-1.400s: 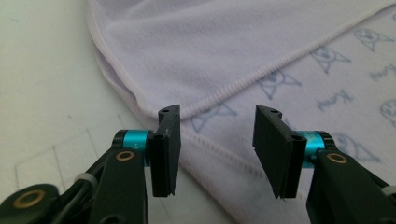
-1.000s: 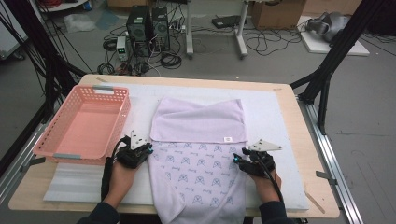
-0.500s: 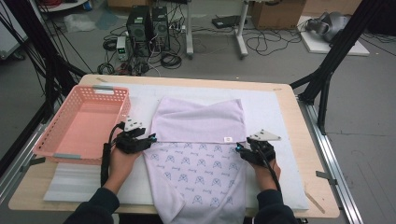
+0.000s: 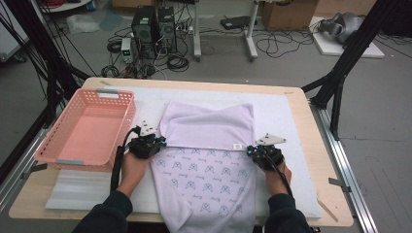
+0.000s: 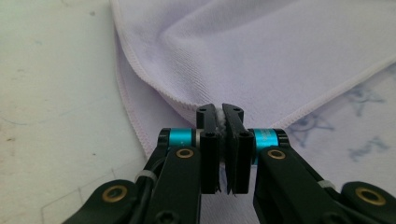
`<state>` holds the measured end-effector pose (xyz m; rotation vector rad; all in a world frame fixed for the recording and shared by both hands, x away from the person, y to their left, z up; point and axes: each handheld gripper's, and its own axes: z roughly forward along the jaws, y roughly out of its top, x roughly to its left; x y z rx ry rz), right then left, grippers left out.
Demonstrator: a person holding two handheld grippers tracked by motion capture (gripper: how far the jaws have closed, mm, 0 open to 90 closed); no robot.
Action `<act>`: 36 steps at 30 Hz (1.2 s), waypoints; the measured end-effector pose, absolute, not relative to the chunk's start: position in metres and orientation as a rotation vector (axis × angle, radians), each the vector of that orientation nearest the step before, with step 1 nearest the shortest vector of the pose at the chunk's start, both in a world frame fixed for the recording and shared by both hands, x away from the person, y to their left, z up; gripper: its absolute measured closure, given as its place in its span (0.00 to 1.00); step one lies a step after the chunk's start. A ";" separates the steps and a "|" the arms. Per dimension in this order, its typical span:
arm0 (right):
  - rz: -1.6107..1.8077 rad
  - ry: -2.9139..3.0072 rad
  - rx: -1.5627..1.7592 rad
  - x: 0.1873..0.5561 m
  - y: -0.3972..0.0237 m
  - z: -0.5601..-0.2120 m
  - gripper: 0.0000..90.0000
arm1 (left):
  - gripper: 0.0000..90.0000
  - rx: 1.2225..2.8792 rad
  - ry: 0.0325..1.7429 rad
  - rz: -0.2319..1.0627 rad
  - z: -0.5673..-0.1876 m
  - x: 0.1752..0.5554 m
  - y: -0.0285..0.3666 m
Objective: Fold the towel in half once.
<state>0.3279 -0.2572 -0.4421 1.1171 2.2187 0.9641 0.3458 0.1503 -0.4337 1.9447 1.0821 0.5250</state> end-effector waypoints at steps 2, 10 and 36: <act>0.967 2.240 1.090 0.318 -0.258 -0.440 0.97 | 0.95 1.940 1.072 0.505 -0.433 0.338 0.154; 1.011 2.294 1.052 0.283 -0.259 -0.436 0.97 | 0.95 1.924 1.038 0.433 -0.437 0.303 0.167; 1.144 2.474 1.013 0.200 -0.271 -0.424 0.83 | 0.72 1.969 0.892 0.289 -0.434 0.225 0.189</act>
